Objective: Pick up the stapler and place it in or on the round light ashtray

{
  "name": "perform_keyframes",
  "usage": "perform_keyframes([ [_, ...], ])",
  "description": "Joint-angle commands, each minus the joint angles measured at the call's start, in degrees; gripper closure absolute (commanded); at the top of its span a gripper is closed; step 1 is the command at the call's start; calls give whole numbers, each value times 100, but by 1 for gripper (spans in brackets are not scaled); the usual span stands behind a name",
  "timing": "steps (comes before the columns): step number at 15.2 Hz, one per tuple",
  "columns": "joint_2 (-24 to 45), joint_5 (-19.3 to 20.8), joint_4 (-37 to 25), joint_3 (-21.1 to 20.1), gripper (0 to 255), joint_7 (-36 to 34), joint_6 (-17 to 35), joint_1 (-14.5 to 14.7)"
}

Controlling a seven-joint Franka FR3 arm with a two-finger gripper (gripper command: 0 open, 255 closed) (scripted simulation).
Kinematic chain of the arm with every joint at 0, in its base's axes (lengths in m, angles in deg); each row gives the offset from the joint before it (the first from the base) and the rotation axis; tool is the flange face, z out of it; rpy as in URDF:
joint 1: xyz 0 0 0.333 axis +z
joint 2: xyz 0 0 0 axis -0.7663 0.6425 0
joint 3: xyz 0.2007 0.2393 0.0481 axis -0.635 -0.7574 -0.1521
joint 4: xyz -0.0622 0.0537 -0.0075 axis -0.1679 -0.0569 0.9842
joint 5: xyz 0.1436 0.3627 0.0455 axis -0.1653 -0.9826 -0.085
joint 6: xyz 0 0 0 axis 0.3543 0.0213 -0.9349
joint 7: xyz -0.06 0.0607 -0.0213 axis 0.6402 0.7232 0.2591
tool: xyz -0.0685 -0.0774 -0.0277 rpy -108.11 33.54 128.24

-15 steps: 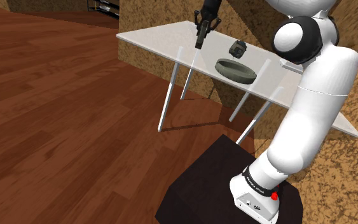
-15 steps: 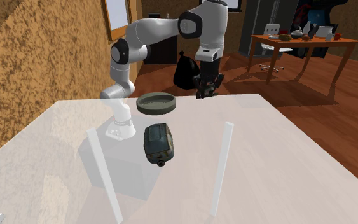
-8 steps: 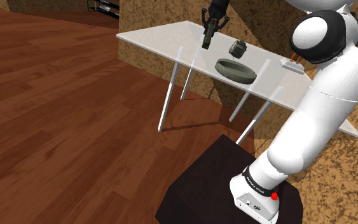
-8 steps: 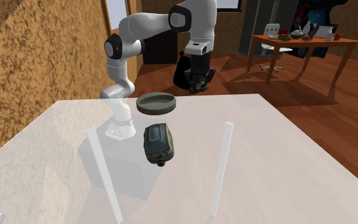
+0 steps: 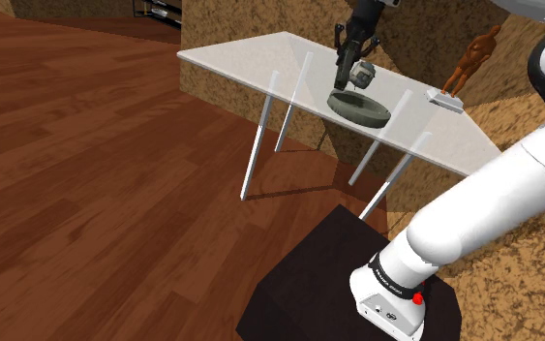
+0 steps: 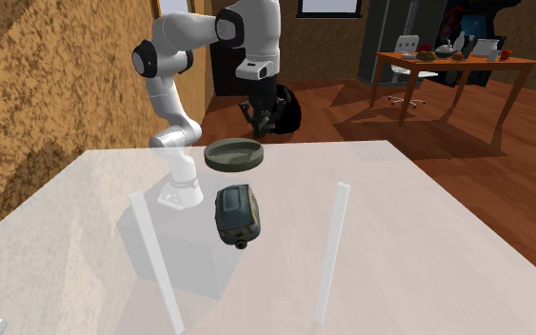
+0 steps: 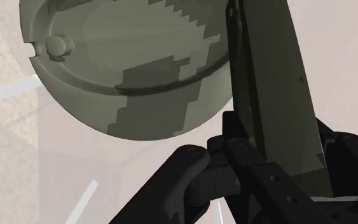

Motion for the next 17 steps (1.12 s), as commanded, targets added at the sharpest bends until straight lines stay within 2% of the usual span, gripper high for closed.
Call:
perform_keyframes([
  [1, -476, 83, 541, 25, 255, 59, 72, -39],
  [7, -1689, 312, 1669, 96, 255, 212, 0, -182],
  [17, -1881, 352, 2612, 116, 255, 208, 752, -209],
])
